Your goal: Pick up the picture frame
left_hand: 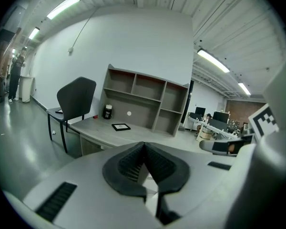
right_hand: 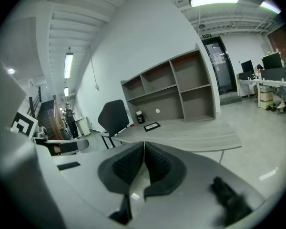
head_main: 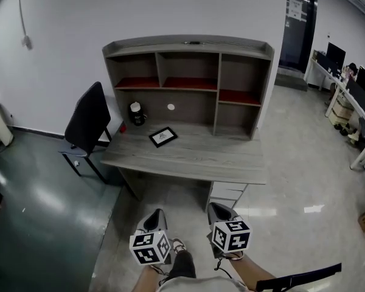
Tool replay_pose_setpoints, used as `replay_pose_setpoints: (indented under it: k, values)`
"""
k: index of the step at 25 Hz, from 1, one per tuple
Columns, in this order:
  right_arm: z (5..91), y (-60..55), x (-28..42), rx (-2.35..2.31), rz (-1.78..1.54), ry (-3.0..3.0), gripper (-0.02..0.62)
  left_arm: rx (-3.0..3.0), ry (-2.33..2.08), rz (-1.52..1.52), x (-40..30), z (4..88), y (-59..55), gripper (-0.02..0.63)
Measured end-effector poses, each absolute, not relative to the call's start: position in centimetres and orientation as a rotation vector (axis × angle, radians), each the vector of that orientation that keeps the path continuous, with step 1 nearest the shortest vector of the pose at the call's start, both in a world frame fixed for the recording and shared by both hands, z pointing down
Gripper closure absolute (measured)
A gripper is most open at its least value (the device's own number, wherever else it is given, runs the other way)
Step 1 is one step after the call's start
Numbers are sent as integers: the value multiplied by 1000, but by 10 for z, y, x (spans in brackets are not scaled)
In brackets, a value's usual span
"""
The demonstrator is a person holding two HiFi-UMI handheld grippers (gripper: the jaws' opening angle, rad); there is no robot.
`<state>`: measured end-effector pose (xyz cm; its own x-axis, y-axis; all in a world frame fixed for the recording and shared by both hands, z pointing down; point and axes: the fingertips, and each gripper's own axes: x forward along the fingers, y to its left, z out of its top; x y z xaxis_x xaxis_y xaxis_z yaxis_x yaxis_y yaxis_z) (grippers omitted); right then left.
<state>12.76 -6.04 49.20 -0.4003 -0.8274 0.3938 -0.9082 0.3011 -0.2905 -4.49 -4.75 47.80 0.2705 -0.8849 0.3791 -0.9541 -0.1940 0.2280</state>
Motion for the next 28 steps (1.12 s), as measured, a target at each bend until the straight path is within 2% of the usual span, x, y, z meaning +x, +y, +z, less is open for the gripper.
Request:
replay_pose_setpoints:
  k: [21,28]
  values:
    - [488,-288,35,1519,674,-2411,563,2081,-1672,203,-121,484,-266,595]
    - [496,-335,27,1537,671,-2377,563,2053,-1653,211,-137,499,-317,594]
